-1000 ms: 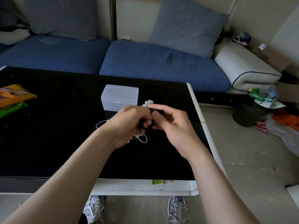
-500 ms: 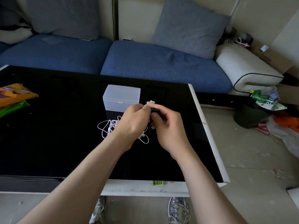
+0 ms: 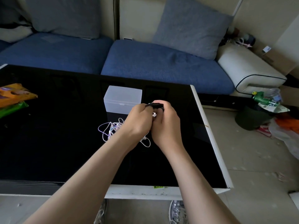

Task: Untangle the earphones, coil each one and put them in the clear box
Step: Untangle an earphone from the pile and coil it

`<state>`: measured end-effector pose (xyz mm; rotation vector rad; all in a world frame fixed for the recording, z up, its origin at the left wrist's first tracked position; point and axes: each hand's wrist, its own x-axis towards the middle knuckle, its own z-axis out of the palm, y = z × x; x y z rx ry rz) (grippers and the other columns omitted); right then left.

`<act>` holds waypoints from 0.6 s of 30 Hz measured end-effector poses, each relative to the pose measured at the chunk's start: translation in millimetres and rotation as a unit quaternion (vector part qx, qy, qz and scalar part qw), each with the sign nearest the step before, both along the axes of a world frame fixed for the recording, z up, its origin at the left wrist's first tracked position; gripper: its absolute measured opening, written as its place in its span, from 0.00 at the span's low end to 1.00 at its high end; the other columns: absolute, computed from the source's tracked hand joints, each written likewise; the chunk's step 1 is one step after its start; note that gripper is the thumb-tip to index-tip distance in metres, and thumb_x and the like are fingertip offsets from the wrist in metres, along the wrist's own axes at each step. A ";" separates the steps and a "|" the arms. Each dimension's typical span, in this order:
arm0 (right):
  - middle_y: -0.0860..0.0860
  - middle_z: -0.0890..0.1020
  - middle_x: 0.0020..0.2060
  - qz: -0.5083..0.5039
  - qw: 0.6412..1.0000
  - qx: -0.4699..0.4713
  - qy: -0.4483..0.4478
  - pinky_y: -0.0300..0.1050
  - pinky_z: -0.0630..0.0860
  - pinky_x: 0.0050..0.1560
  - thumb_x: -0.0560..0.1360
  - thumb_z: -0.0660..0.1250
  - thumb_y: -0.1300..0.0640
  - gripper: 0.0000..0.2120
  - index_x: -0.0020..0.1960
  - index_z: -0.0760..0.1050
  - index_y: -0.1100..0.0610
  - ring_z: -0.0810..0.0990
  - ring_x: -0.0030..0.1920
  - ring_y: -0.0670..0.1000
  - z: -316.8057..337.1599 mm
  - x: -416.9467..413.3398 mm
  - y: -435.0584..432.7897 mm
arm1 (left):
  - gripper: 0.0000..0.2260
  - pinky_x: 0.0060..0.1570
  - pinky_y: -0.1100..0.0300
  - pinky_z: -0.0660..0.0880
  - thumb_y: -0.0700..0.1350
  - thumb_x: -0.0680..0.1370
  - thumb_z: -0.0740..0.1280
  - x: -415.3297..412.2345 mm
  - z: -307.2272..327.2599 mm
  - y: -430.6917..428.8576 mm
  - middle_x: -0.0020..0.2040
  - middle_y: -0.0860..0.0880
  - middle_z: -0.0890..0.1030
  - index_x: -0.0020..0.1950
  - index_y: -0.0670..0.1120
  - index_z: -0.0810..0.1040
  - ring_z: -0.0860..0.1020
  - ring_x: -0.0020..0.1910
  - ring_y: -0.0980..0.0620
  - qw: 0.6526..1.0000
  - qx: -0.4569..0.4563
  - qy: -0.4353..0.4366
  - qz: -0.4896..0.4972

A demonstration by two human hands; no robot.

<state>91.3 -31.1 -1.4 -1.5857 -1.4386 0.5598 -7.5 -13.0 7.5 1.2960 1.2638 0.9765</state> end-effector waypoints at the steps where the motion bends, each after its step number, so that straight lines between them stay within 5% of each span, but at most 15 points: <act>1: 0.55 0.83 0.57 -0.007 1.000 -0.004 0.005 0.26 0.68 0.45 0.79 0.57 0.54 0.21 0.68 0.78 0.55 0.81 0.57 0.54 0.7 0.8 3.5 | 0.18 0.42 0.54 0.67 0.45 0.84 0.56 1.8 -1.0 1.9 0.33 0.51 0.76 0.38 0.46 0.78 0.71 0.35 0.50 1.000 0.021 0.021 0.007; 4: 0.55 0.83 0.57 -0.006 1.000 -0.008 -0.003 0.24 0.68 0.45 0.84 0.59 0.58 0.15 0.68 0.77 0.55 0.81 0.56 0.51 -1.7 2.9 13.9 | 0.16 0.42 0.50 0.72 0.47 0.86 0.57 3.7 -7.6 13.7 0.39 0.50 0.81 0.45 0.43 0.80 0.77 0.39 0.50 0.994 0.060 0.079 0.039; 6: 0.57 0.83 0.59 -0.016 1.000 -0.009 -0.020 0.27 0.69 0.47 0.85 0.59 0.61 0.15 0.68 0.77 0.58 0.80 0.56 0.52 -4.9 5.5 19.3 | 0.15 0.51 0.43 0.80 0.51 0.83 0.60 4.1 -9.5 18.8 0.44 0.47 0.86 0.49 0.46 0.83 0.83 0.46 0.46 0.997 0.042 0.059 0.024; 9: 0.58 0.83 0.61 -0.032 0.999 0.003 -0.037 0.42 0.75 0.58 0.85 0.59 0.62 0.17 0.71 0.76 0.59 0.81 0.61 0.56 -11.6 12.9 27.1 | 0.14 0.55 0.38 0.83 0.54 0.80 0.64 4.7 -8.4 24.4 0.46 0.45 0.87 0.52 0.47 0.84 0.86 0.49 0.44 0.999 0.024 0.037 -0.004; 11: 0.56 0.84 0.58 -0.020 0.999 0.013 -0.030 0.49 0.80 0.56 0.86 0.60 0.60 0.14 0.70 0.74 0.57 0.84 0.56 0.56 -13.5 16.8 30.1 | 0.10 0.55 0.41 0.84 0.48 0.85 0.66 4.0 -11.1 32.1 0.47 0.44 0.88 0.55 0.45 0.84 0.87 0.48 0.47 1.000 0.014 0.003 0.012; 14: 0.52 0.85 0.51 0.011 0.999 0.024 -0.024 0.44 0.80 0.47 0.86 0.64 0.56 0.09 0.65 0.73 0.57 0.85 0.49 0.51 -15.2 23.0 36.9 | 0.10 0.53 0.44 0.85 0.41 0.87 0.64 -0.7 -16.8 43.8 0.46 0.44 0.88 0.54 0.44 0.84 0.88 0.46 0.50 0.998 0.001 -0.048 0.048; 18: 0.49 0.85 0.52 -0.044 0.999 -0.008 -0.015 0.35 0.77 0.50 0.87 0.58 0.56 0.12 0.65 0.78 0.55 0.84 0.50 0.48 -18.9 36.3 49.9 | 0.07 0.53 0.46 0.85 0.45 0.85 0.66 -6.7 -23.0 55.8 0.46 0.46 0.88 0.54 0.48 0.84 0.87 0.50 0.46 0.996 0.020 -0.020 0.081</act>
